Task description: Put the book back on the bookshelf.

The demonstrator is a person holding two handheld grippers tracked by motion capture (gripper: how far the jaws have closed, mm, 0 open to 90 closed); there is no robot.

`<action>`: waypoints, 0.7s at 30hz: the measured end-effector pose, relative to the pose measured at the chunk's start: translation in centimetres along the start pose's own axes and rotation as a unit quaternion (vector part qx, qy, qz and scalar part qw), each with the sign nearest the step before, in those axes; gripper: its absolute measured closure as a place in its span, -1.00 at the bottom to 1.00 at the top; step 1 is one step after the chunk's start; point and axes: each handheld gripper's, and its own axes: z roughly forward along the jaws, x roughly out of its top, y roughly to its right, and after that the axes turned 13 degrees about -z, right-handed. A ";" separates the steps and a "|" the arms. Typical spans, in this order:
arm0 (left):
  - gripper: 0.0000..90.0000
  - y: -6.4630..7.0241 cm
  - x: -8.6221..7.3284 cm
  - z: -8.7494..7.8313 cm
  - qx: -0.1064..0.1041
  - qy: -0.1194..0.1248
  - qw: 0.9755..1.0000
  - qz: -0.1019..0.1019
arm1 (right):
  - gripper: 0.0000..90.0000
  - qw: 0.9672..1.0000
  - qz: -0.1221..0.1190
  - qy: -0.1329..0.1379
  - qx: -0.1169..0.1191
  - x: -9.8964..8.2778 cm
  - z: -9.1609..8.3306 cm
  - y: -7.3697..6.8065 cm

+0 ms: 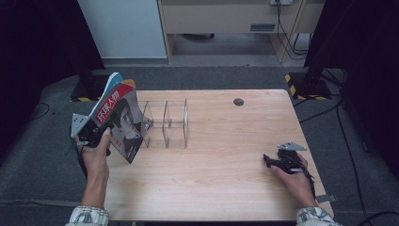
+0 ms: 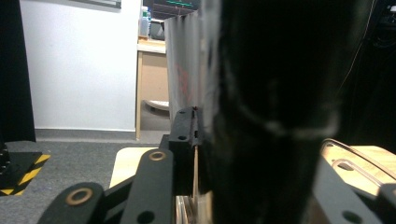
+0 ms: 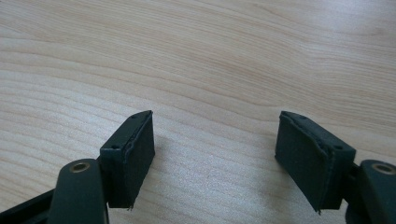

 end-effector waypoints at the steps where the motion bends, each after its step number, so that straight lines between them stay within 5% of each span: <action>1: 0.39 0.0 0.0 0.0 -0.001 0.001 1.000 -0.003 | -0.37 1.000 -0.001 0.000 0.000 0.0 0.0 0.0; 21: -0.25 -0.2 0.0 -0.6 0.013 -0.010 1.000 -0.014 | -0.38 1.000 -0.002 0.000 0.001 0.0 0.0 0.0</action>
